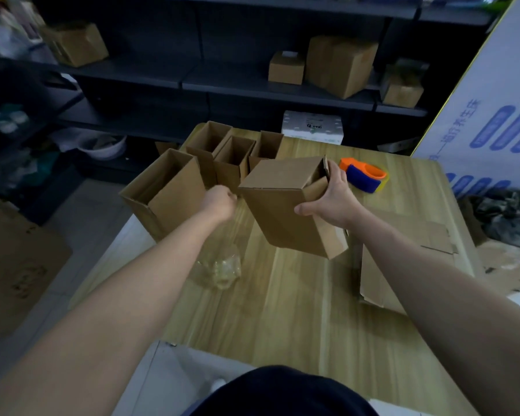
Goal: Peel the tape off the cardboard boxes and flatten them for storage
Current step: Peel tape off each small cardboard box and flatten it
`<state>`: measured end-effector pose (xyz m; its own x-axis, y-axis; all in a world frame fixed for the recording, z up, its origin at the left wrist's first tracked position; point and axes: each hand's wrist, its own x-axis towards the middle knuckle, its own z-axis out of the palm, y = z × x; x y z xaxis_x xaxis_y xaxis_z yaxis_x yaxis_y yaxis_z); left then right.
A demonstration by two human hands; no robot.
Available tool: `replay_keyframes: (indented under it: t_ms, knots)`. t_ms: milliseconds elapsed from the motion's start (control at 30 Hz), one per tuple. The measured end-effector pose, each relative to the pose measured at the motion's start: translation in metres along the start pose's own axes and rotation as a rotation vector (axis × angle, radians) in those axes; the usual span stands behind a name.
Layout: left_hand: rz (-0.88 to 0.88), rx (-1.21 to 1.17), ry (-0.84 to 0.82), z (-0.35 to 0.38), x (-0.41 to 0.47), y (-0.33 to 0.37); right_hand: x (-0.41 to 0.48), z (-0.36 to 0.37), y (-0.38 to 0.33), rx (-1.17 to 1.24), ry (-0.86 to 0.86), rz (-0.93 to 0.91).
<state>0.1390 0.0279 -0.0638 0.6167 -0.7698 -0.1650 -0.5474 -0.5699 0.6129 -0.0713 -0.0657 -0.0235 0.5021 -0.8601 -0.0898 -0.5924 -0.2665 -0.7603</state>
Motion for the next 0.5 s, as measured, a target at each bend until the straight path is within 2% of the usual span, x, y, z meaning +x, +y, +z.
replay_keyframes:
  t_ms: [67,167,233,367,500]
  knots:
    - [0.0,-0.306,-0.047,-0.009,0.0,0.014,-0.003,-0.005,0.001,0.033,-0.001,0.012]
    - [-0.096,-0.686,-0.272,-0.015,-0.002,0.03,-0.009,-0.009,-0.001,0.136,-0.01,0.019]
    - [-0.137,-0.785,-0.338,-0.014,-0.001,0.033,-0.012,-0.012,-0.001,0.161,-0.023,0.035]
    - [-0.175,-0.928,-0.327,-0.011,-0.001,0.03,-0.016,-0.025,0.002,0.247,-0.161,0.09]
    - [-0.144,-0.966,-0.337,-0.013,-0.003,0.034,-0.014,-0.036,0.01,0.42,-0.038,0.169]
